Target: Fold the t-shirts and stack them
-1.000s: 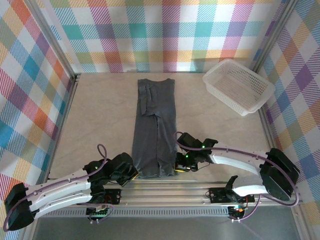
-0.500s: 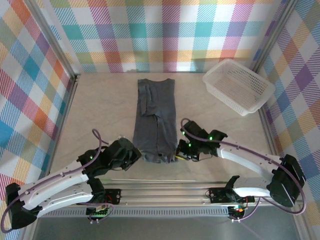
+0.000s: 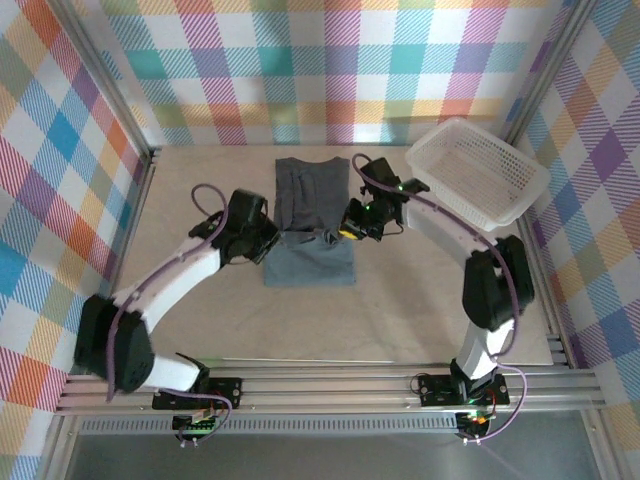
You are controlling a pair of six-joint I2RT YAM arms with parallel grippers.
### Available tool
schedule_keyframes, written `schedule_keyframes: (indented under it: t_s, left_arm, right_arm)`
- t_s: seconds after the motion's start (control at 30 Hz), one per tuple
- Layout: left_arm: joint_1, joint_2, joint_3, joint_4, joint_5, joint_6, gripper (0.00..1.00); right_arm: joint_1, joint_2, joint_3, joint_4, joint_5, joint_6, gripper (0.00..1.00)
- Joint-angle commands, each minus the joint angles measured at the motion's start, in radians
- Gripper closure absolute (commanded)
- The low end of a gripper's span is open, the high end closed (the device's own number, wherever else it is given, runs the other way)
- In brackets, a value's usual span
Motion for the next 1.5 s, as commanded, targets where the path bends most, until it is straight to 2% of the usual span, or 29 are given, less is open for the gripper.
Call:
schedule_keyframes:
  t_s: [0.0, 0.03, 0.07, 0.1, 0.13, 0.17, 0.2, 0.3, 0.33, 0.43, 0.5, 0.6, 0.73, 0.93, 1.03, 1.27, 1.37, 1.47]
  left_arm:
    - [0.051, 0.143, 0.073, 0.091, 0.123, 0.088, 0.93]
    - [0.066, 0.194, 0.102, 0.110, 0.153, 0.097, 0.90]
    - [0.076, 0.237, 0.129, 0.113, 0.169, 0.115, 0.86]
    - [0.086, 0.279, 0.161, 0.112, 0.186, 0.142, 0.78]
    - [0.095, 0.322, 0.180, 0.122, 0.208, 0.167, 0.63]
    - [0.103, 0.345, 0.194, 0.110, 0.214, 0.186, 0.49]
    - [0.109, 0.350, 0.200, 0.091, 0.205, 0.210, 0.42]
    - [0.111, 0.212, 0.108, 0.072, 0.123, 0.247, 0.28]
    - [0.110, 0.136, 0.054, 0.056, 0.097, 0.234, 0.27]
    - [0.086, -0.070, -0.168, 0.094, 0.093, 0.134, 0.28]
    - [0.068, -0.140, -0.299, 0.141, 0.129, 0.052, 0.30]
    - [0.048, -0.193, -0.456, 0.284, 0.168, -0.074, 0.35]
    - [0.029, -0.152, -0.483, 0.294, 0.159, -0.100, 0.40]
    - [0.026, -0.011, -0.482, 0.428, 0.183, -0.119, 0.34]
    - [0.026, 0.040, -0.463, 0.470, 0.178, -0.111, 0.35]
    - [0.061, 0.124, -0.434, 0.523, 0.188, -0.090, 0.56]
    - [0.073, 0.136, -0.399, 0.529, 0.192, -0.078, 0.64]
    - [0.078, 0.147, -0.348, 0.525, 0.193, -0.055, 0.65]
  right_arm:
    - [-0.036, 0.108, 0.095, -0.041, -0.052, -0.048, 1.00]
    - [-0.048, 0.153, 0.122, -0.030, -0.071, -0.056, 0.95]
    - [-0.057, 0.200, 0.154, -0.038, -0.079, -0.070, 0.83]
    - [-0.066, 0.256, 0.209, -0.080, -0.061, -0.100, 0.73]
    - [-0.075, 0.301, 0.261, -0.123, -0.039, -0.135, 0.65]
    - [-0.082, 0.327, 0.287, -0.141, -0.035, -0.165, 0.61]
    - [-0.086, 0.328, 0.293, -0.131, -0.033, -0.201, 0.58]
    - [-0.087, 0.223, 0.231, -0.112, 0.035, -0.278, 0.48]
    - [-0.087, 0.168, 0.188, -0.111, 0.064, -0.292, 0.47]
    - [-0.084, 0.006, 0.002, -0.075, 0.082, -0.271, 0.46]
    - [-0.070, -0.080, -0.143, -0.017, 0.050, -0.224, 0.48]
    - [-0.035, -0.158, -0.335, 0.081, 0.004, -0.134, 0.49]
    - [0.005, -0.196, -0.486, 0.234, -0.047, -0.025, 0.48]
    - [0.031, -0.113, -0.523, 0.349, -0.097, 0.055, 0.48]
    - [0.032, -0.074, -0.511, 0.368, -0.097, 0.066, 0.49]
    - [0.032, 0.017, -0.439, 0.376, -0.088, 0.076, 0.52]
    - [0.032, 0.045, -0.401, 0.363, -0.077, 0.076, 0.59]
    - [0.032, 0.062, -0.374, 0.358, -0.071, 0.075, 0.67]
